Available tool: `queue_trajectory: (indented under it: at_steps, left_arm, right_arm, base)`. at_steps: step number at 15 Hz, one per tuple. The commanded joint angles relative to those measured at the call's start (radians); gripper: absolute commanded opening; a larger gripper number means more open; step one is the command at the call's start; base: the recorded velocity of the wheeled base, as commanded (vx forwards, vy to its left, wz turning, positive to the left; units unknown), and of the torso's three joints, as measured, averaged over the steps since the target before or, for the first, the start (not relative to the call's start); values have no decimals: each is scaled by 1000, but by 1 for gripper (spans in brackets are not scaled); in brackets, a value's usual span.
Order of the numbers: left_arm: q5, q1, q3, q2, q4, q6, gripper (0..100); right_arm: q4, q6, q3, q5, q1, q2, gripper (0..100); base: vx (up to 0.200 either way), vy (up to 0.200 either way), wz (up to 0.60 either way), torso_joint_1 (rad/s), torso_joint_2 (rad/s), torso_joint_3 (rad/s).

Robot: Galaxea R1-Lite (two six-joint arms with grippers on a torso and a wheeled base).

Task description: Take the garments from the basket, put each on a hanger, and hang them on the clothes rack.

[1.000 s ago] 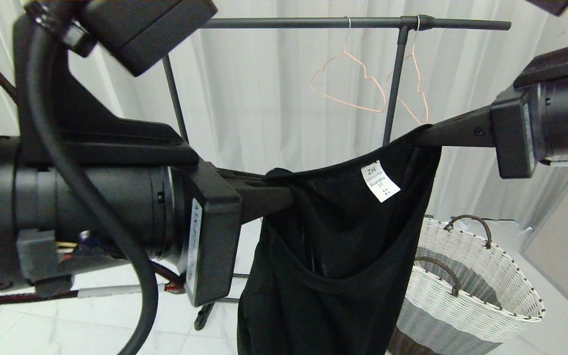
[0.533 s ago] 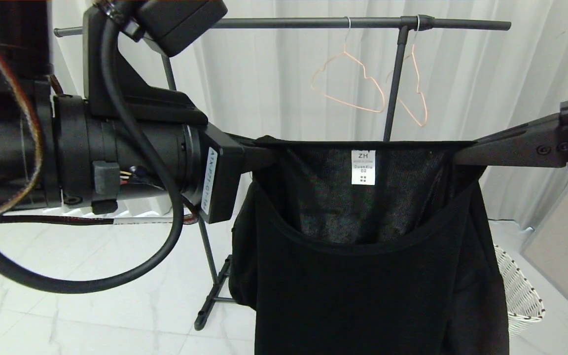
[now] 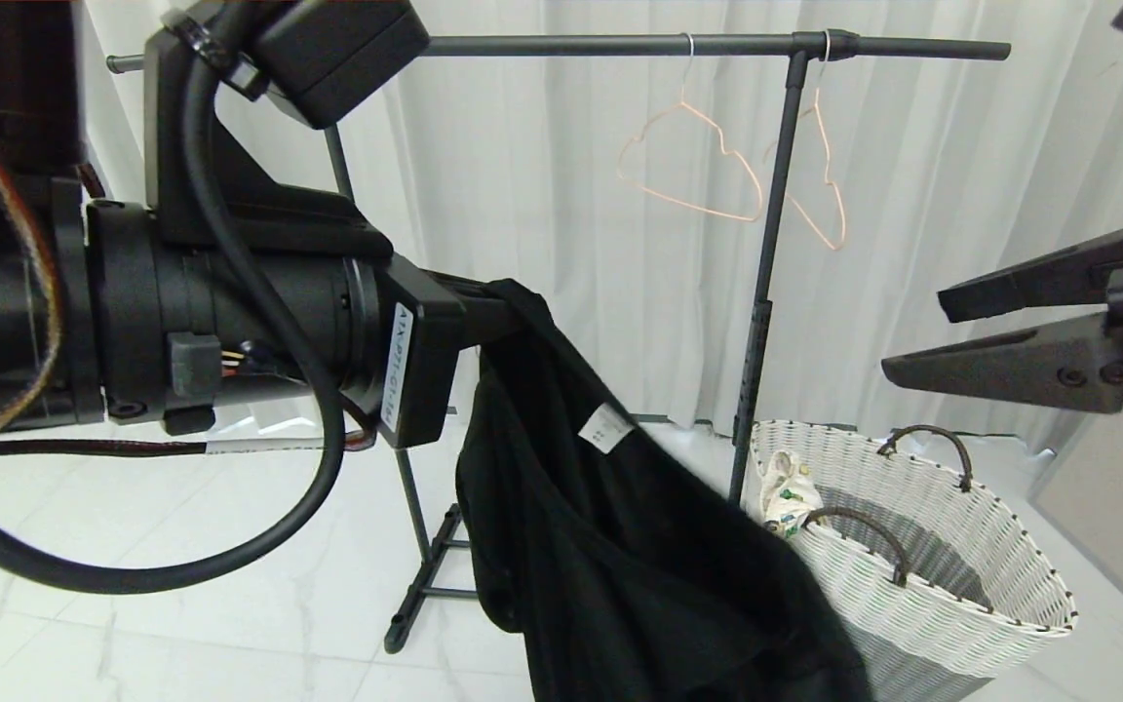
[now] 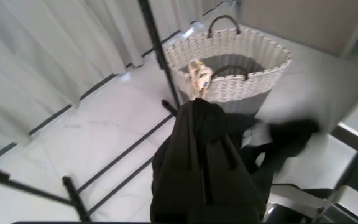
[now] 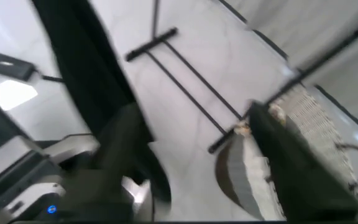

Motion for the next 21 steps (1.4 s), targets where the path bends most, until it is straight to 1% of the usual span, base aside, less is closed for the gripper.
queue_trajectory:
  at_steps: [1, 3, 4, 6, 7, 8, 9, 11, 12, 14, 15, 17, 19, 21]
  left_arm:
    - [14, 9, 15, -4, 1, 1, 0]
    - [77, 77, 60, -22, 11, 7, 0]
    - [108, 132, 109, -68, 37, 18, 0]
    - [109, 279, 196, -191, 152, 65, 0]
    - [109, 333, 213, -219, 188, 75, 0]
    - [109, 440, 247, -255, 212, 76, 0]
    - [114, 499, 264, -263, 212, 73, 0]
    - [117, 554, 296, -278, 211, 73, 0]
    - [117, 559, 311, -294, 211, 73, 0]
    - [119, 575, 336, -317, 211, 71, 0]
    - [128, 592, 349, -331, 211, 73, 0]
    - [189, 597, 360, -337, 209, 73, 0]
    - [218, 598, 360, -331, 200, 71, 0]
    - [220, 598, 379, -327, 169, 73, 0]
  right_arm:
    - [14, 10, 45, -47, -46, -52, 100]
    - [88, 17, 90, -136, -188, -98, 100]
    - [101, 15, 142, -161, -279, -136, 100]
    - [80, 0, 262, -158, -420, -221, 100]
    - [75, 0, 295, -158, -451, -241, 100]
    - [35, 7, 361, -161, -498, -270, 100]
    - [-20, 7, 410, -164, -518, -277, 100]
    - [-116, 7, 478, -164, -558, -280, 100]
    - [-133, 7, 499, -164, -581, -277, 100]
    - [-136, 14, 505, -158, -607, -274, 100]
    - [-136, 46, 502, -156, -613, -268, 100]
    - [-164, 138, 493, -136, -613, -260, 100]
    - [-182, 175, 492, -136, -613, -259, 100]
    - [-185, 175, 490, -136, -613, -259, 100]
  base:
    - [0, 0, 0, 0, 0, 0]
    - [0, 0, 0, 0, 0, 0]
    - [0, 0, 0, 0, 0, 0]
    - [0, 0, 0, 0, 0, 0]
    - [0, 0, 0, 0, 0, 0]
    - [0, 0, 0, 0, 0, 0]
    - [0, 0, 0, 0, 0, 0]
    - [0, 0, 0, 0, 0, 0]
    - [0, 0, 0, 0, 0, 0]
    - [0, 0, 0, 0, 0, 0]
    - [0, 0, 0, 0, 0, 0]
    - [0, 0, 0, 21, -67, -55]
    - [0, 0, 0, 110, -349, -227]
    - [0, 0, 0, 144, -413, -261]
